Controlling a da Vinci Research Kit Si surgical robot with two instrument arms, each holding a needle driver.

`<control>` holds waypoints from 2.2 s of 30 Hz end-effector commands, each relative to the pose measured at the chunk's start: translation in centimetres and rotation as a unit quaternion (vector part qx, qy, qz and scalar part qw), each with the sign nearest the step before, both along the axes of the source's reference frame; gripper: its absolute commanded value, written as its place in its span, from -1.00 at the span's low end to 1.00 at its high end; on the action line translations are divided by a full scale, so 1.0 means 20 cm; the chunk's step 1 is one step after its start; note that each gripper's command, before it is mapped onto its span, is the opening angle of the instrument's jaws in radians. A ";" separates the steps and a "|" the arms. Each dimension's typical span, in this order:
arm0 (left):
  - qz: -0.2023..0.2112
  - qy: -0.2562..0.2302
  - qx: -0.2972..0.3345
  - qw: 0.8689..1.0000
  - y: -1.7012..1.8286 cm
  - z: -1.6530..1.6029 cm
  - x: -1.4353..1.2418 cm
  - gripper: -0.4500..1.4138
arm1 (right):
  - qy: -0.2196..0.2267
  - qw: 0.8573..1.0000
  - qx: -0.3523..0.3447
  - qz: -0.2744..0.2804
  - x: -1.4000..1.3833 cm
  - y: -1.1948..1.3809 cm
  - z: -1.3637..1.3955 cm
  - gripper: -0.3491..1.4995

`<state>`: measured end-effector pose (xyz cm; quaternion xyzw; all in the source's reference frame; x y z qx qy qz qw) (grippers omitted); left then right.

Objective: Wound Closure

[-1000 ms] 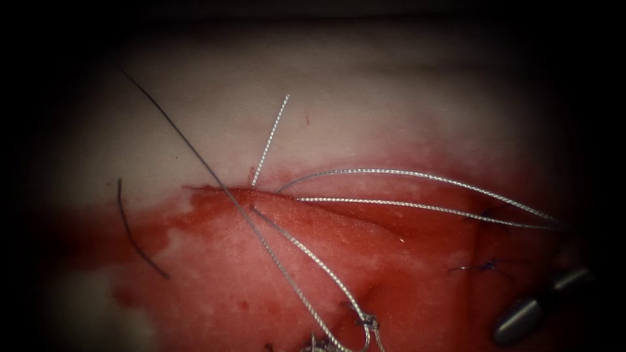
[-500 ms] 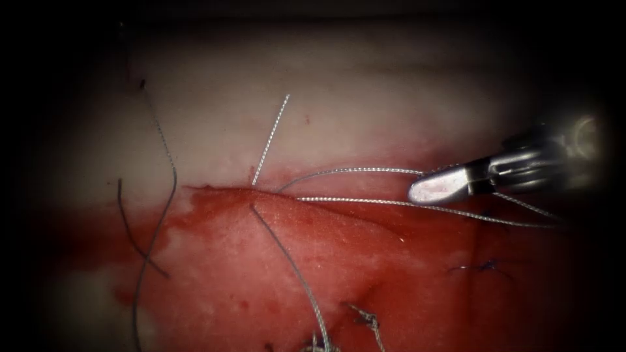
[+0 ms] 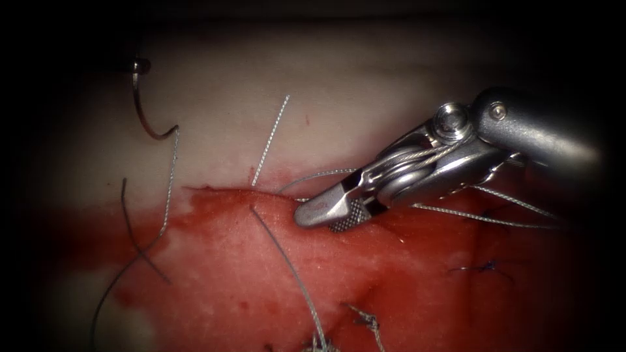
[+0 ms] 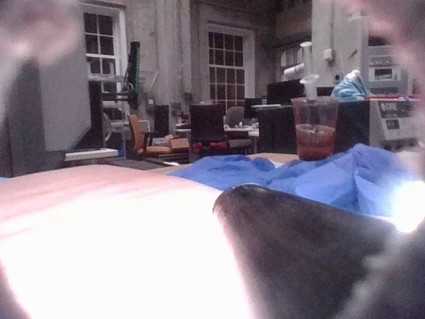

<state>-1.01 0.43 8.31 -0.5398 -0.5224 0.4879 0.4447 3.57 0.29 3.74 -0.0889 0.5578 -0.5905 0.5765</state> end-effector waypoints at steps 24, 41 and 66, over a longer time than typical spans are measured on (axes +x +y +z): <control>0.008 0.023 -0.012 1.000 0.004 -0.004 -0.005 -1.00 | -0.039 0.983 -0.043 -0.174 0.000 -0.007 0.013 -1.00; 0.011 0.166 -0.043 0.985 0.002 0.016 -0.004 -1.00 | -0.163 0.977 -0.038 -0.129 -0.119 -0.008 -0.003 -1.00; 0.081 0.271 -0.113 0.953 -0.007 0.026 -0.003 -1.00 | -0.047 0.930 -0.303 -0.201 -0.085 0.018 -0.060 0.09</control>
